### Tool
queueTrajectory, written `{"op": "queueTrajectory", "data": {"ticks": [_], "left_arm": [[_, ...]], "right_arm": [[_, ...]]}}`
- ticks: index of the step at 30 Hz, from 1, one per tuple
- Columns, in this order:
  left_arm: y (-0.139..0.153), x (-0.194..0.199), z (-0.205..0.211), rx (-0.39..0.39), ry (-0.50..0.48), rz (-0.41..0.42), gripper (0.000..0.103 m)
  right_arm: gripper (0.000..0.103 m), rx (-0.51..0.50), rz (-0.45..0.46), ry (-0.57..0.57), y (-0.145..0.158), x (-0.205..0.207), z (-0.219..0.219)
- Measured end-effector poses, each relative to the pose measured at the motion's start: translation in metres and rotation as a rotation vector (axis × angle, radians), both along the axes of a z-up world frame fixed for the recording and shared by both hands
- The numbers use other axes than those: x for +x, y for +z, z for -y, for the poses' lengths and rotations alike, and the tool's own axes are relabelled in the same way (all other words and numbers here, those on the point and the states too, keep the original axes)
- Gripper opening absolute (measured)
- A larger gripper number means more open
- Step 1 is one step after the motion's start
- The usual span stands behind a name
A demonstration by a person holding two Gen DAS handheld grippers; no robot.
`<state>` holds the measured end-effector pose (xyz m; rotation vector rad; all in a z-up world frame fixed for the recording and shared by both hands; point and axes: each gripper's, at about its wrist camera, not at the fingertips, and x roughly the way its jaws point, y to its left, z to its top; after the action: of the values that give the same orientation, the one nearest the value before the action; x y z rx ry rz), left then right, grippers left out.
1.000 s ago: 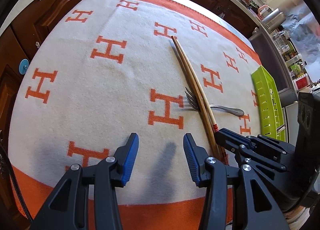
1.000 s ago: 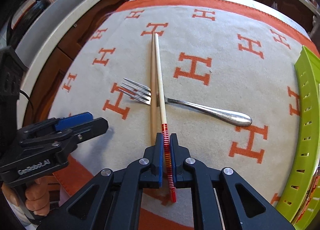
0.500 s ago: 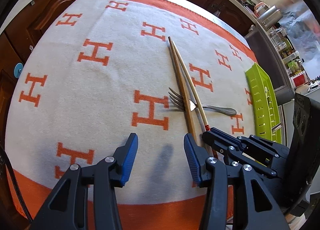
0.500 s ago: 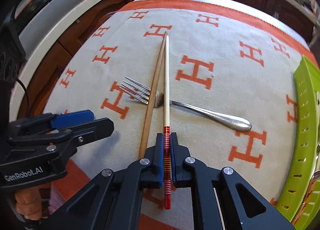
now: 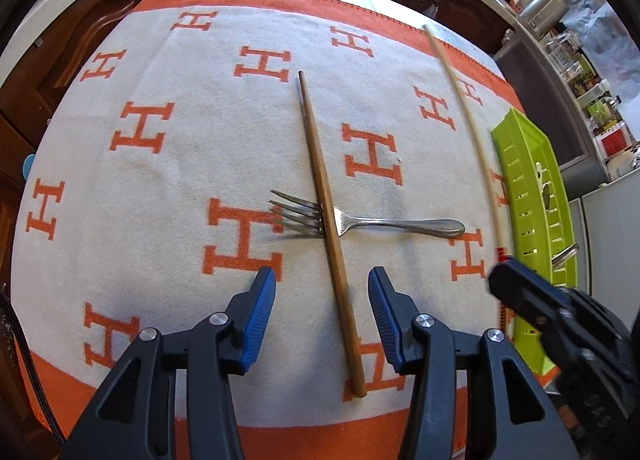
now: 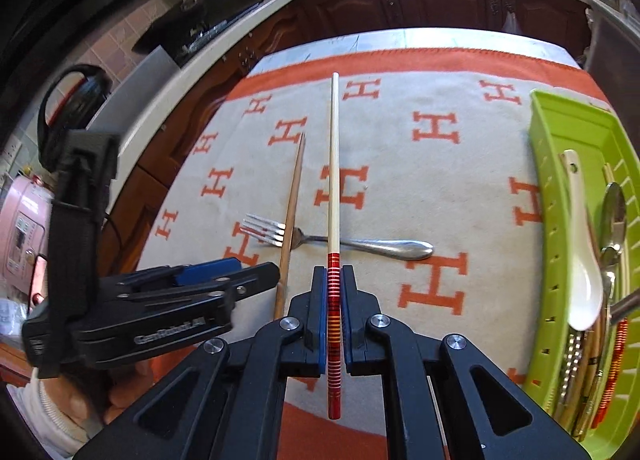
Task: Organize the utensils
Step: 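Lift the red-banded chopstick and carry it toward the green tray, then grasp the plain wooden chopstick with the left gripper while the right gripper holds its chopstick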
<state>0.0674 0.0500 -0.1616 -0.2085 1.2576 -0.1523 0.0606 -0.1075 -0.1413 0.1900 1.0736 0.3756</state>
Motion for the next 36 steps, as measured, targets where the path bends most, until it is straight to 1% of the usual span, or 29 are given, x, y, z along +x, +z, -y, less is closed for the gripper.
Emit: {"op": "queueTrajectory", "data": {"ticks": [6,7,12,14,16,17,18,20,21,22,24,27,31,33,36], "left_arm": [[-0.008,0.004,0.026,0.114,-0.017,-0.012,0.046],[-0.008,0.004,0.031,0.145,-0.019,0.000,0.046],[-0.010,0.005,0.049,0.255,-0.035,0.016,0.049],[-0.010,0.006,0.054,0.273,-0.030,0.020,0.050],[-0.009,0.007,0.054,0.276,-0.017,0.015,0.050],[-0.009,0.007,0.054,0.271,-0.010,0.010,0.049],[-0.010,0.009,0.053,0.264,-0.008,0.008,0.046],[-0.009,0.009,0.055,0.256,-0.014,0.015,0.029],[-0.008,0.008,0.055,0.255,-0.014,0.019,0.009],[-0.008,0.008,0.056,0.245,-0.012,0.017,0.006],[-0.008,0.007,0.052,0.216,0.014,0.014,0.004],[-0.008,0.006,0.043,0.151,0.056,0.003,0.004],[-0.005,-0.001,0.034,0.021,0.086,-0.019,0.004],[0.002,-0.006,0.031,-0.028,0.095,-0.007,0.004],[0.019,-0.012,0.030,-0.094,0.099,0.035,0.004]], "right_arm": [[0.005,0.040,0.045,-0.053,0.022,-0.014,0.034],[0.005,0.040,0.050,-0.059,0.024,-0.016,0.037],[0.005,0.063,0.065,-0.095,0.033,-0.025,0.061],[0.005,0.068,0.065,-0.106,0.034,-0.029,0.068],[0.005,0.072,0.064,-0.116,0.034,-0.032,0.074],[0.005,0.074,0.063,-0.121,0.034,-0.033,0.077],[0.005,0.076,0.061,-0.124,0.034,-0.034,0.079],[0.005,0.081,0.059,-0.130,0.032,-0.034,0.082],[0.005,0.083,0.059,-0.131,0.032,-0.035,0.082],[0.005,0.084,0.060,-0.133,0.032,-0.036,0.084],[0.005,0.087,0.062,-0.138,0.031,-0.037,0.085],[0.005,0.090,0.069,-0.149,0.032,-0.039,0.088],[0.005,0.094,0.076,-0.169,0.035,-0.044,0.094],[0.005,0.092,0.078,-0.183,0.035,-0.047,0.099],[0.005,0.088,0.078,-0.203,0.036,-0.050,0.107]]}}
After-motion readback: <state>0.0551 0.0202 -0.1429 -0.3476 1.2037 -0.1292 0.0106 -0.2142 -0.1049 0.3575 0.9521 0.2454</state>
